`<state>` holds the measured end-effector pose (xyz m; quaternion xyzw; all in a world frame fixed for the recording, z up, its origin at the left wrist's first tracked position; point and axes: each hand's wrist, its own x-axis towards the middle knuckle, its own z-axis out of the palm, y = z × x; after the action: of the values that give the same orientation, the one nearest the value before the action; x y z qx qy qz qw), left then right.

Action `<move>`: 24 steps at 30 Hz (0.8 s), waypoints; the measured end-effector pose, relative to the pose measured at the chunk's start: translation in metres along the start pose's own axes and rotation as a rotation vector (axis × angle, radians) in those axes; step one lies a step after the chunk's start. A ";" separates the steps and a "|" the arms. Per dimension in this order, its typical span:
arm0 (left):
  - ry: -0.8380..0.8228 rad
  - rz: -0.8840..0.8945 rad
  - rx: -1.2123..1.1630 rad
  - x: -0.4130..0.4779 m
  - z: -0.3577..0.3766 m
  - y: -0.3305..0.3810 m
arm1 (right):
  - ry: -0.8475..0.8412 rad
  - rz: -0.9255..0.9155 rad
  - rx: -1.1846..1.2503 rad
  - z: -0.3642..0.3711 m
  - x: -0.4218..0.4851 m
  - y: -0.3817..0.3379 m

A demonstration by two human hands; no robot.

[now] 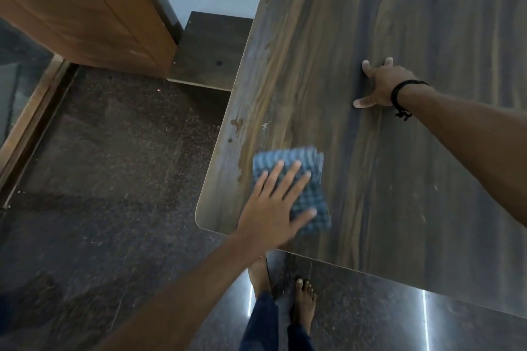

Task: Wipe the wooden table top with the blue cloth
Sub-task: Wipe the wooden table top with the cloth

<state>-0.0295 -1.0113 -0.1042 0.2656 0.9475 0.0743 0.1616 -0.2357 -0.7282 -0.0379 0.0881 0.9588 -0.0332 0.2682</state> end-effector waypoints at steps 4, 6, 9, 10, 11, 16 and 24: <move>-0.096 -0.023 -0.051 0.101 -0.046 -0.018 | -0.009 0.001 0.019 -0.001 -0.002 0.001; -0.069 -0.024 -0.132 0.121 -0.065 -0.014 | -0.014 0.003 0.017 -0.001 -0.002 0.001; 0.062 -0.015 -0.137 0.101 -0.059 -0.001 | -0.012 0.002 0.021 0.000 -0.001 0.002; 0.093 -0.029 -0.130 0.088 -0.050 0.001 | -0.013 0.000 0.021 0.000 -0.001 0.002; 0.115 -0.050 -0.141 0.077 -0.039 0.000 | -0.014 -0.002 0.023 0.000 -0.001 0.003; 0.319 -0.035 -0.124 0.063 -0.022 -0.011 | -0.018 0.000 0.029 0.002 0.001 0.004; 0.450 -0.091 -0.278 0.065 -0.085 -0.010 | -0.002 -0.005 0.046 0.001 0.001 0.006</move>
<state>-0.1164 -0.9900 -0.0437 0.1746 0.9513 0.2536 -0.0149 -0.2346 -0.7220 -0.0395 0.0919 0.9576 -0.0559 0.2672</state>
